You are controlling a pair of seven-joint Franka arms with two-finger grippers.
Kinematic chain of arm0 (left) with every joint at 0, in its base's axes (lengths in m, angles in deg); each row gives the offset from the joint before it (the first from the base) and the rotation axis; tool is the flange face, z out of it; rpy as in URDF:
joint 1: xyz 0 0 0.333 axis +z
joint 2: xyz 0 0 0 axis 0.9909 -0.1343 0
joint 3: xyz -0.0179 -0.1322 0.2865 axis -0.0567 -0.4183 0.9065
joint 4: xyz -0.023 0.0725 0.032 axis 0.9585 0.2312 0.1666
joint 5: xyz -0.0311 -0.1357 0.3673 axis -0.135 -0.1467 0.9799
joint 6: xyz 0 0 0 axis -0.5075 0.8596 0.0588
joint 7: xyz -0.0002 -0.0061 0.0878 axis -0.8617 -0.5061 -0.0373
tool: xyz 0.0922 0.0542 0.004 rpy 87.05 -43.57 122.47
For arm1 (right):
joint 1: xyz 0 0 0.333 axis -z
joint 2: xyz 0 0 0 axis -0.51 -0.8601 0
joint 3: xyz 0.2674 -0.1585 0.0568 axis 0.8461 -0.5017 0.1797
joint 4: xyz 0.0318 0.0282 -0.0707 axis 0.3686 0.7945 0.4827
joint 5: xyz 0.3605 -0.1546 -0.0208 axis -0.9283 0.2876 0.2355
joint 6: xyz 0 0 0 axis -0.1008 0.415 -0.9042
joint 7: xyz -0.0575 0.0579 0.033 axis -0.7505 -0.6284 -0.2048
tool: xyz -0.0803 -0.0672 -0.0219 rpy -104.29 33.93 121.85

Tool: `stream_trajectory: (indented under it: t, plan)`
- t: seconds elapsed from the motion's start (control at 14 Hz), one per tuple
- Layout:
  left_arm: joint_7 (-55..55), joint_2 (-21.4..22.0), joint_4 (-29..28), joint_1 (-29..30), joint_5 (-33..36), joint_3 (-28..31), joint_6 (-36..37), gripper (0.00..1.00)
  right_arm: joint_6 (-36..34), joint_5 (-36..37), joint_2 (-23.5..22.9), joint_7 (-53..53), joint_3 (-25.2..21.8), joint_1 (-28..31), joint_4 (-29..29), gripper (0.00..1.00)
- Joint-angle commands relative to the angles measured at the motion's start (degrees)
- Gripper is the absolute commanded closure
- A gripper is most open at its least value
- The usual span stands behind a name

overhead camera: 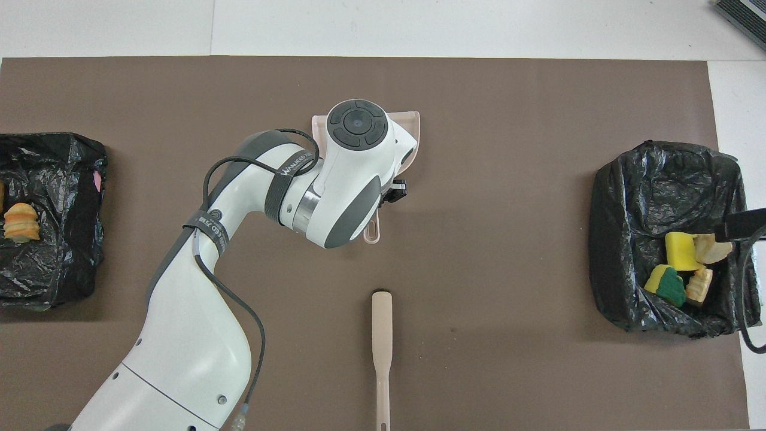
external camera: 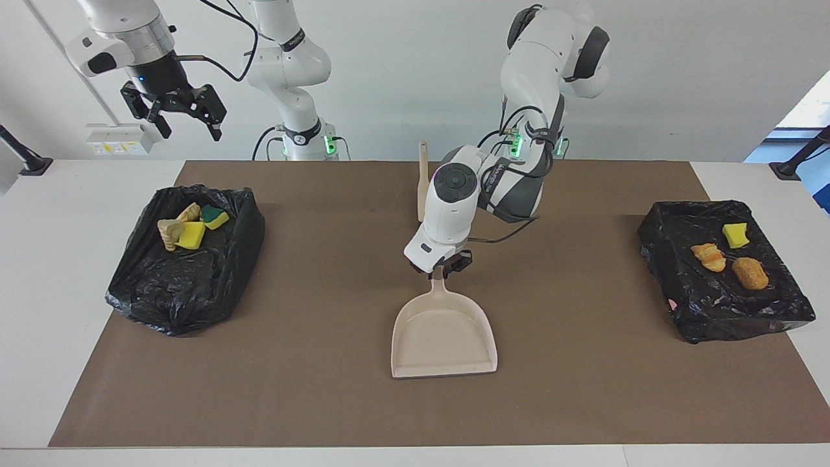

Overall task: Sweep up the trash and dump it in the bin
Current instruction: 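Set the dustpan down, open the left gripper and withdraw it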

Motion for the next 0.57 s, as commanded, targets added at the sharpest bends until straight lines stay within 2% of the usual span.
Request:
stream_trajectory:
  t: [0.0,0.21,0.36,0.5]
  plan:
    - [0.3,1.6,-0.8,0.0,-0.6,0.8,0.6,0.0,-0.3,0.4,0.9,-1.1,0.0,-0.1,0.8,0.0]
    - [-1.2,10.2,-8.5,3.0,-0.5,1.2,0.2,0.0,-0.3,0.4,0.9,-1.1,0.0,-0.1,0.8,0.0]
    - [-3.8,16.9,-15.5,3.7,0.3,1.6,0.1,0.0,-0.3,0.4,0.9,-1.1,0.0,-0.1,0.8,0.0]
    - [-6.7,25.6,-22.7,6.5,0.8,2.0,0.6,0.0,-0.3,0.4,0.9,-1.1,0.0,-0.1,0.8,0.0]
